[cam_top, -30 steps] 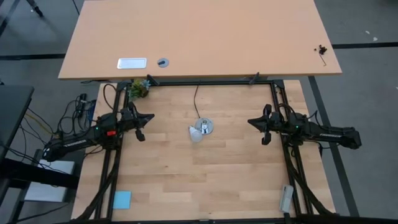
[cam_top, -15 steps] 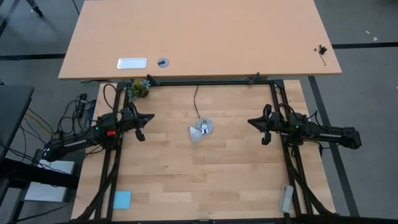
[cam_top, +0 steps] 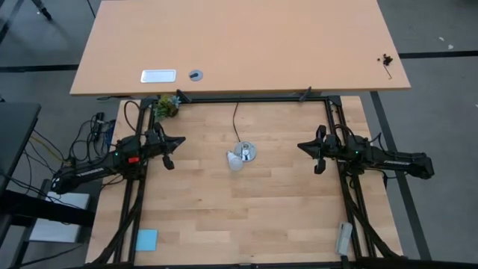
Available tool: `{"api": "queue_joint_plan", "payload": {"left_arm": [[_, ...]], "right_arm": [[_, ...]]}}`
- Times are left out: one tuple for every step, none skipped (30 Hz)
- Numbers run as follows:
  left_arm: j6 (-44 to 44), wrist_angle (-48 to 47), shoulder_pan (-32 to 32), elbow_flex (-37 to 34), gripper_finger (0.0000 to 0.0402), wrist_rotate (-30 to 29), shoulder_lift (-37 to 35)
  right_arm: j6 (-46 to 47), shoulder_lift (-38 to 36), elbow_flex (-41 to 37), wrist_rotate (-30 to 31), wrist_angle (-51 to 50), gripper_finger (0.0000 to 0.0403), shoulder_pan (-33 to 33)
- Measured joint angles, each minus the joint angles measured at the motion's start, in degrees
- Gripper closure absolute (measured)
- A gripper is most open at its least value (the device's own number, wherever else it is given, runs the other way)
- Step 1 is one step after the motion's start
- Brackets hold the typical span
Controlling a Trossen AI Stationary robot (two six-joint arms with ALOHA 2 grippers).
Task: Screw lightbulb
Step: Return to Home Position
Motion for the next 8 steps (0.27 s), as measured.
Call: {"api": "queue_joint_plan", "payload": {"left_arm": [[-0.02, 0.01, 0.01, 0.0, 0.0396, 0.0, -0.01], [-0.01, 0.0, 0.0, 0.0, 0.0396, 0.0, -0.01], [0.0, 0.0, 0.0, 0.0, 0.0396, 0.0, 0.0], [0.0, -0.01, 0.01, 0.0, 0.0396, 0.0, -0.01], [0.0, -0.01, -0.01, 0.0, 0.0396, 0.0, -0.01], [0.0, -0.01, 0.01, 0.0, 0.0396, 0.0, -0.01], [0.0, 0.0, 0.01, 0.0, 0.0396, 0.0, -0.01], [-0.01, 0.01, 0.0, 0.0, 0.0396, -0.02, -0.01]], "right_arm": [[0.01, 0.0, 0.0, 0.0, 0.0, 0.0379, 0.01], [0.0, 0.0, 0.0, 0.0, 0.0, 0.038, 0.0], [-0.02, 0.0, 0.0, 0.0, 0.0, 0.038, 0.01], [0.0, 0.0, 0.0, 0.0, 0.0, 0.0381, 0.01], [-0.01, 0.0, 0.0, 0.0, 0.0, 0.0382, 0.02], [-0.01, -0.01, 0.0, 0.0, 0.0, 0.0382, 0.02], [-0.02, 0.0, 0.0, 0.0, 0.0, 0.0382, 0.0], [-0.02, 0.0, 0.0, 0.0, 0.0, 0.0382, 0.02]]}}
